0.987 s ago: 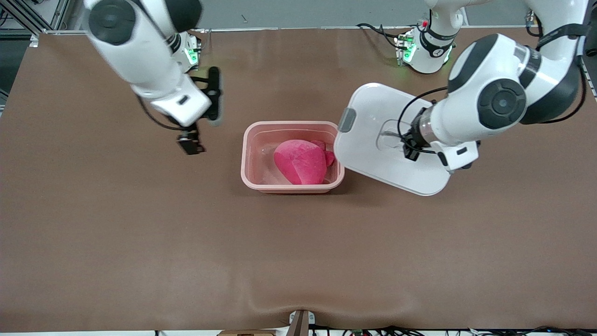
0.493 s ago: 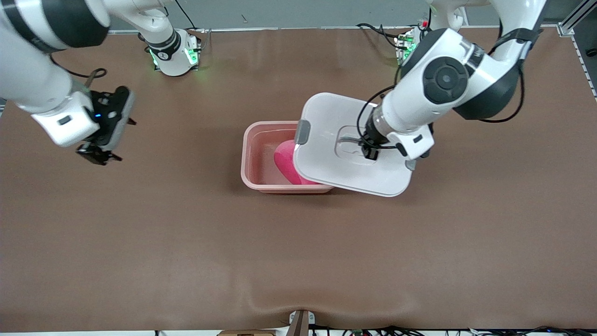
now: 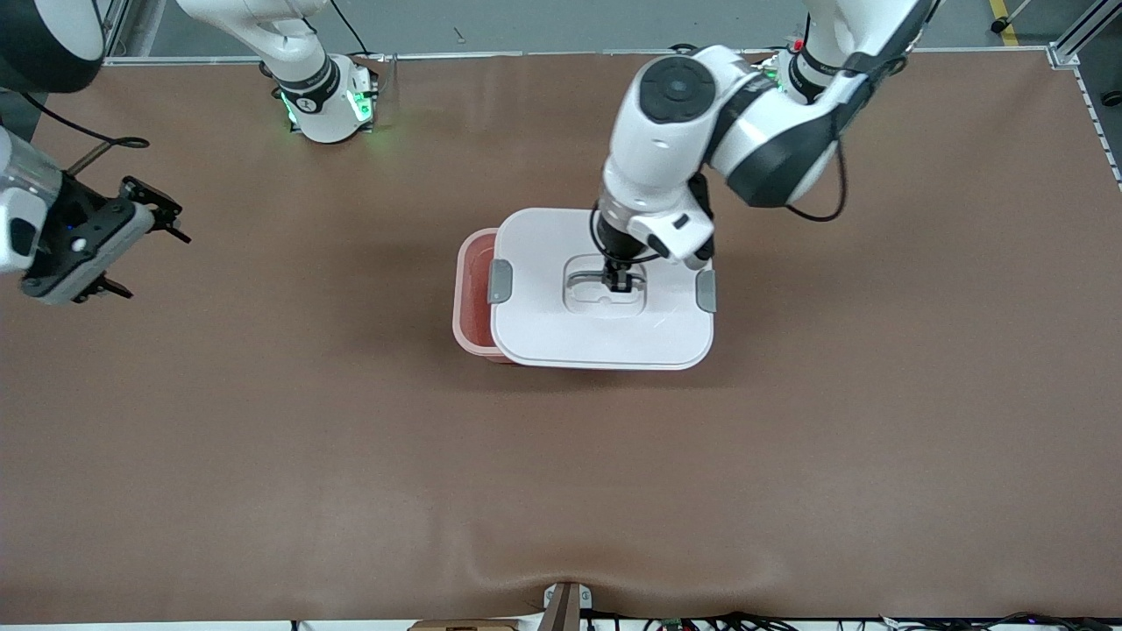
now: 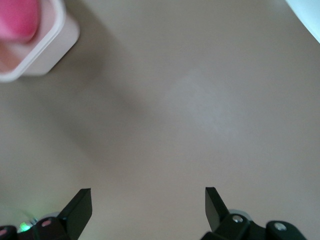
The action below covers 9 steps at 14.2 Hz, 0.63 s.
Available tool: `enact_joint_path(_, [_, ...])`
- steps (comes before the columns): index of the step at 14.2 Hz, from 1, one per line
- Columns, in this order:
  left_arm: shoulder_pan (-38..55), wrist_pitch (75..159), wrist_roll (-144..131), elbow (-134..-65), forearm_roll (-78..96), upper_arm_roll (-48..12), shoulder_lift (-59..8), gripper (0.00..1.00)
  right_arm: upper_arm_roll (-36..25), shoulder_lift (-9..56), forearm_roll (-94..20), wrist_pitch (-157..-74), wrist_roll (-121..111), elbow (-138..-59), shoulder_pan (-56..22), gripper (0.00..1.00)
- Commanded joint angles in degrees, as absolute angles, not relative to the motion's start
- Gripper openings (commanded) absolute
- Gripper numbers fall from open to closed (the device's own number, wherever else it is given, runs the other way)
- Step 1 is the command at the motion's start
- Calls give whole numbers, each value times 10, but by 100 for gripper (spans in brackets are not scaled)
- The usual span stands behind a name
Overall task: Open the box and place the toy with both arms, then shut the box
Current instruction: 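Carry the lid onto the box with the left gripper while the right gripper withdraws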
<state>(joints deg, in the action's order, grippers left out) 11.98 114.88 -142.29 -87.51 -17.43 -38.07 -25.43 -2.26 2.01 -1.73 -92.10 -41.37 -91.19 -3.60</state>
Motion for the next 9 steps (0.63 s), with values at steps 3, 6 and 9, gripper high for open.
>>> enact_joint_path(3, [175,1184,-1555,-866,-294,-380,-300,0,-18,-4,-16,-938,-217,-919,17,100])
enact_joint_path(6, [204,1185,-1592,-865,-335,-379,-327,0,-40,-4,-33,-930,-129,-918,33,100])
enact_joint_path(9, [221,1187,-1605,-864,-340,-377,-339,0,-44,-2,-29,-898,-92,-904,26,100])
